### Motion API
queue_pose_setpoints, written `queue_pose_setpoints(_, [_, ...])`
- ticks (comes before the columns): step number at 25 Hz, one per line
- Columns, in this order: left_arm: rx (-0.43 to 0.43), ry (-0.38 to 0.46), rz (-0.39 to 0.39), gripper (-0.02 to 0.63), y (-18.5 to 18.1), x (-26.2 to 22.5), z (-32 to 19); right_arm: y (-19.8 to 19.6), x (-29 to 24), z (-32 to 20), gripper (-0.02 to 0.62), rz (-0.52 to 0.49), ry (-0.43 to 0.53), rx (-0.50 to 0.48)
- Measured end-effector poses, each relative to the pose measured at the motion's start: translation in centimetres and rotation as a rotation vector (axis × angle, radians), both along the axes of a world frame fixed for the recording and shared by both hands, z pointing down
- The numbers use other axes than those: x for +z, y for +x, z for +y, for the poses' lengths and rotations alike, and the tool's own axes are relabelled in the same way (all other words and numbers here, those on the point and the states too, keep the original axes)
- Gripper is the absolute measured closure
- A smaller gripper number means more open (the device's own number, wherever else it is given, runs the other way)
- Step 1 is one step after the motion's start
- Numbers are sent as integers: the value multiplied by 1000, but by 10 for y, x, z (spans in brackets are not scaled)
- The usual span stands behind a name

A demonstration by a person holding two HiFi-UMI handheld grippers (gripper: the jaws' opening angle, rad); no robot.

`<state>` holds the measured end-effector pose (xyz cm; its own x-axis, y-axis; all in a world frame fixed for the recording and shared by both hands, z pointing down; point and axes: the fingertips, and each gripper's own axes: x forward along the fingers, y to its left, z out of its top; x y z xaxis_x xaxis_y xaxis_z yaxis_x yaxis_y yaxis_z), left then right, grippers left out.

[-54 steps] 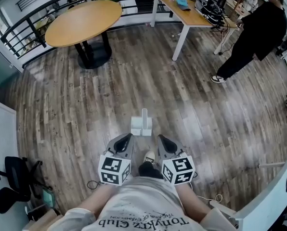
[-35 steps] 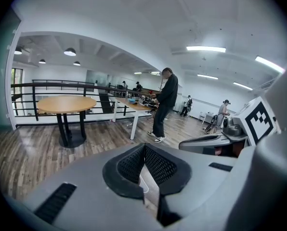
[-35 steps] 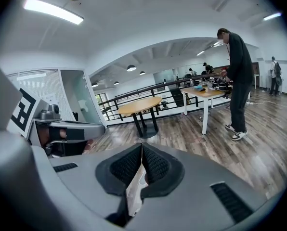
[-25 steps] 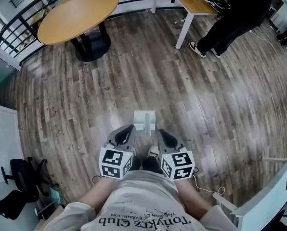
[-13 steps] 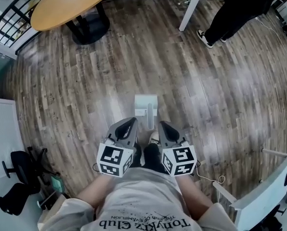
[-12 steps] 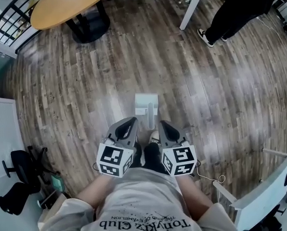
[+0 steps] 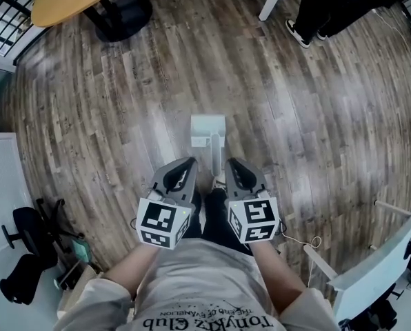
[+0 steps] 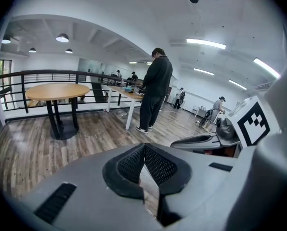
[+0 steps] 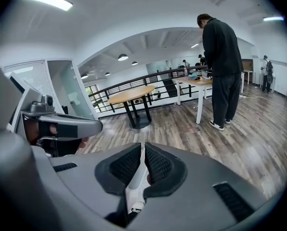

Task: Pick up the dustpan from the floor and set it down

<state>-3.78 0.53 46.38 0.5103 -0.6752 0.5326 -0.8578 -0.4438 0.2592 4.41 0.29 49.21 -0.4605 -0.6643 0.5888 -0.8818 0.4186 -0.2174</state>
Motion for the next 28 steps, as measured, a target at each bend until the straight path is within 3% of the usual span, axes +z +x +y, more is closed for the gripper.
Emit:
queue_pose_setpoints(3, [7,-10,-1,583,3,8,-4,0,12,-4,558,10,-13,4])
queue_pose_setpoints(5, [9,-18,-1,583,4,12,-6,-1,20,-6,483,16,-30,6])
queue_pose_setpoints(7, [8,-26,0,583,2,16,-9,-5,30,-7,449,22,-51,6])
queue_pose_setpoints(15, [3,-55,-2,583,-8,32,-14,-19,68,-14,362,49,-122,22])
queue_pose_setpoints(28, [-20,-113,8,583,-19,52,-13,-37,118,-26,324,102,-163,10])
